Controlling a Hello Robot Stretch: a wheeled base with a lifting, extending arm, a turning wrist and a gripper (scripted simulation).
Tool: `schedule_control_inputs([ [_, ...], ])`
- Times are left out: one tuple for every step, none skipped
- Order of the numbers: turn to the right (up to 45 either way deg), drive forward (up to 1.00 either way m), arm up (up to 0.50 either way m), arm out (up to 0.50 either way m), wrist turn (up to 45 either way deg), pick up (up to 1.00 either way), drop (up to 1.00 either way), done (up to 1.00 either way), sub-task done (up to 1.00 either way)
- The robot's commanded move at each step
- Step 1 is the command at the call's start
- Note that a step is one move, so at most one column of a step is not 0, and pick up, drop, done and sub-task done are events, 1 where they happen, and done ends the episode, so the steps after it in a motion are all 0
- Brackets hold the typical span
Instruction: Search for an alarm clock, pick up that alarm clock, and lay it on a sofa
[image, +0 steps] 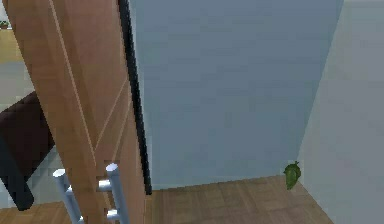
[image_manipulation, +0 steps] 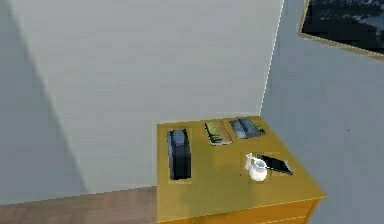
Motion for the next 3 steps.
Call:
schedule_control_inputs([
  [0.0,0.00,0.00,0.34,0.0,0.00,0.00,0.00,0.00],
  [0.0,0.00,0.00,0.00,45.0,0.00,0.00,0.00,0.00],
  [0.0,0.00,0.00,0.00,45.0,0.00,0.00,0.00,0.00],
])
